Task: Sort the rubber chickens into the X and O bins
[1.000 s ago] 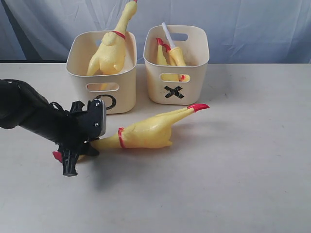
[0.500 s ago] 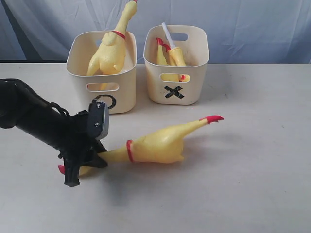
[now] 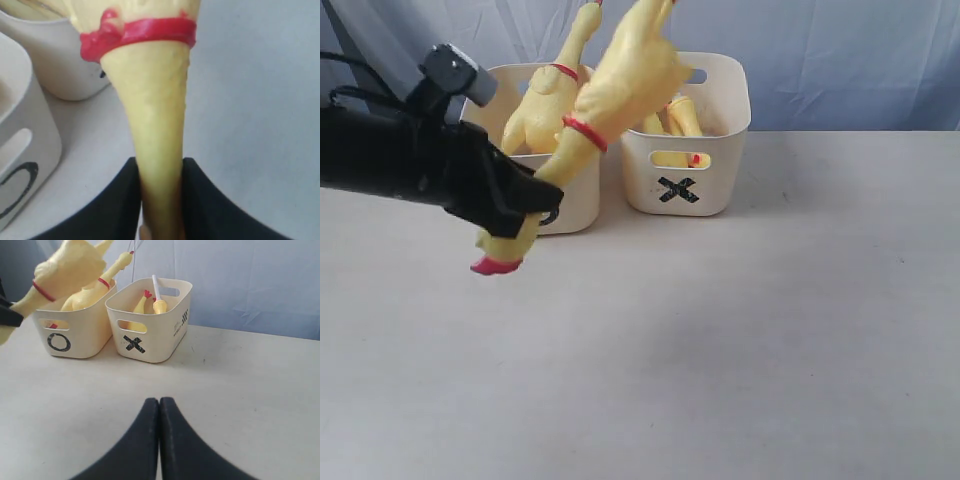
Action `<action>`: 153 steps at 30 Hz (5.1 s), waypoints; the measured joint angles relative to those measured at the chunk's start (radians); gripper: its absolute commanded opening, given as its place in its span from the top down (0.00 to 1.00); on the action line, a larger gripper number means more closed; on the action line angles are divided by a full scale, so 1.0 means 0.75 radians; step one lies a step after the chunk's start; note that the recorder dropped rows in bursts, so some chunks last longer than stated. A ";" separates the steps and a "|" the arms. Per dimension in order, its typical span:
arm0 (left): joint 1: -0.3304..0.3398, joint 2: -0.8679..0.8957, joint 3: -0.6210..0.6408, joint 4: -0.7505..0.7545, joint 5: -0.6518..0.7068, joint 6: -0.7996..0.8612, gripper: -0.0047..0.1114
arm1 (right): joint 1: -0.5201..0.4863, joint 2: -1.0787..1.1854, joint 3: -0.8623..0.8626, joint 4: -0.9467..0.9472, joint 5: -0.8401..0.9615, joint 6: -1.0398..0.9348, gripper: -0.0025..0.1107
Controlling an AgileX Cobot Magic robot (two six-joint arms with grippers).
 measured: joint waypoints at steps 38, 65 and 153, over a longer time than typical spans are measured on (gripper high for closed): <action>0.277 0.150 -0.742 0.846 0.728 -1.886 0.96 | 0.000 0.000 0.000 0.000 0.000 0.000 0.98; 0.277 0.423 -1.035 0.991 0.732 -2.038 0.96 | 0.000 0.000 0.000 0.000 0.000 0.000 0.98; 0.196 0.118 -1.000 1.752 0.628 -2.179 0.96 | 0.000 0.000 0.000 0.001 0.000 0.000 0.98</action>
